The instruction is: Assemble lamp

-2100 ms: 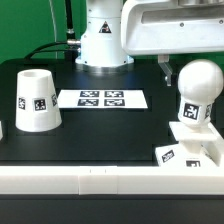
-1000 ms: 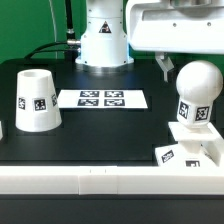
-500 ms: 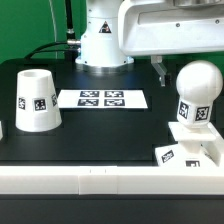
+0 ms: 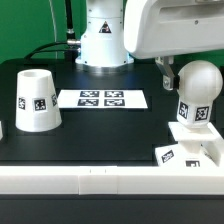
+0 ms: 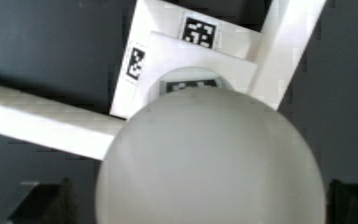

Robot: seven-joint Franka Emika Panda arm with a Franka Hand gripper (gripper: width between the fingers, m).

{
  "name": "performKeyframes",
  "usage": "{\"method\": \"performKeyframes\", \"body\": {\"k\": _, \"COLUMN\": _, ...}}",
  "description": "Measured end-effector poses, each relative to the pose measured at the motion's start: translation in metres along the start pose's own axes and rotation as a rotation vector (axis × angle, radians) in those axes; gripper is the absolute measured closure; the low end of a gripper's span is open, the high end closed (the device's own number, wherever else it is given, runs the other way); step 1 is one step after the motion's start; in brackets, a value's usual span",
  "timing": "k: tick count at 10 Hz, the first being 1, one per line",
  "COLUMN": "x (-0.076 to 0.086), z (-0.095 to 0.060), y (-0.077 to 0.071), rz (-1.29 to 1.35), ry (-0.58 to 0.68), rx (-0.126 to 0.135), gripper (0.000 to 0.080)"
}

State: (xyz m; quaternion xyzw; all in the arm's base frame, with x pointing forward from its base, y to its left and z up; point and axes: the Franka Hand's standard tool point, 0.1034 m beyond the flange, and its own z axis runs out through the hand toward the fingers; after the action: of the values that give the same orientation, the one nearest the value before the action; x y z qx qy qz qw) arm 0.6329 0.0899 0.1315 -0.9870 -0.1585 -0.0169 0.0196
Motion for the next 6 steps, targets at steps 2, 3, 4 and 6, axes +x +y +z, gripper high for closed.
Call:
{"method": "performKeyframes", "body": {"k": 2, "x": -0.0003, "z": 0.0004, "y": 0.0006, "rz": -0.121, "ry": -0.001, "rx": 0.0, "gripper": 0.01}}
{"method": "performKeyframes", "body": {"k": 3, "x": -0.0004, "z": 0.0006, "y": 0.0007, "rz": -0.195, "ry": -0.001, "rx": 0.0, "gripper": 0.01}}
{"method": "performKeyframes", "body": {"k": 4, "x": -0.0004, "z": 0.0008, "y": 0.0003, "rz": -0.315, "ry": -0.004, "rx": -0.009, "gripper": 0.01}}
{"method": "performKeyframes", "body": {"k": 6, "x": -0.0003, "z": 0.0013, "y": -0.0017, "rz": -0.469, "ry": -0.012, "rx": -0.022, "gripper": 0.01}}
